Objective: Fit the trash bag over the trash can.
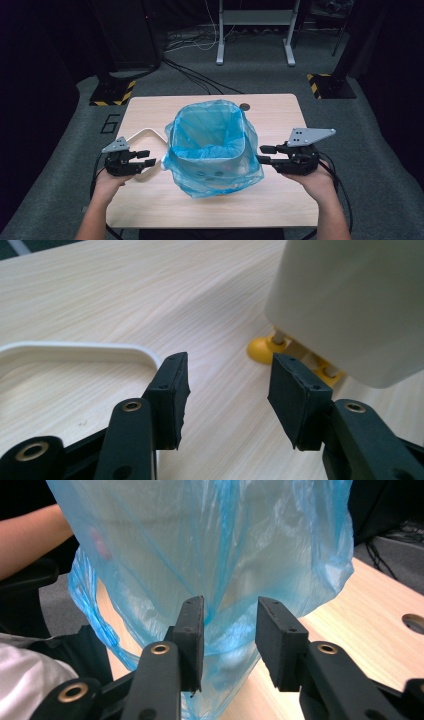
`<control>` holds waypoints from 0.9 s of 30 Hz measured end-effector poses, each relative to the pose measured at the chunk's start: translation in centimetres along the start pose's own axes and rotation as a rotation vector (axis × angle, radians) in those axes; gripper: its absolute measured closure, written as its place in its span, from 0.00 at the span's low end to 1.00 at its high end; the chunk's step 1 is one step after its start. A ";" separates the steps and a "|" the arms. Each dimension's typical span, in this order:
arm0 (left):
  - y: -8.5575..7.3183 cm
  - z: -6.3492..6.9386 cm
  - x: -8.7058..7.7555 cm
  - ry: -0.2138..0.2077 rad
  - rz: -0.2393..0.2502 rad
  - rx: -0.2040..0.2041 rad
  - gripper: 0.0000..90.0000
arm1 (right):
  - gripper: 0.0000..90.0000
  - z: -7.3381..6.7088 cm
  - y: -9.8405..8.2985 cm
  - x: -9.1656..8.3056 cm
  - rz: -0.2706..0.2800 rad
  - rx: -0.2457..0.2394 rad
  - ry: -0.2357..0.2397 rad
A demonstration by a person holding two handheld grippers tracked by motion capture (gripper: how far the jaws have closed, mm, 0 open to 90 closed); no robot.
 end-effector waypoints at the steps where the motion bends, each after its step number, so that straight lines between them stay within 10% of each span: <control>1: -0.2 -0.2 0.1 0.008 0.002 -0.008 0.57 | 0.69 0.0 0.0 0.0 0.003 0.000 -0.002; 27: -4.2 -2.8 2.2 0.078 -0.077 -0.072 0.60 | 0.65 -0.4 0.0 0.7 0.005 0.003 0.003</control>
Point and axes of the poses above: each handheld gripper's, and its own axes: x roughly forward along the jaws, y roughly out of its top, z roughly to its right, the point moved 7 cm from there along x, roughly forward along the jaws, and after that the axes turned 5 degrees about -y, right-handed, at the moved point
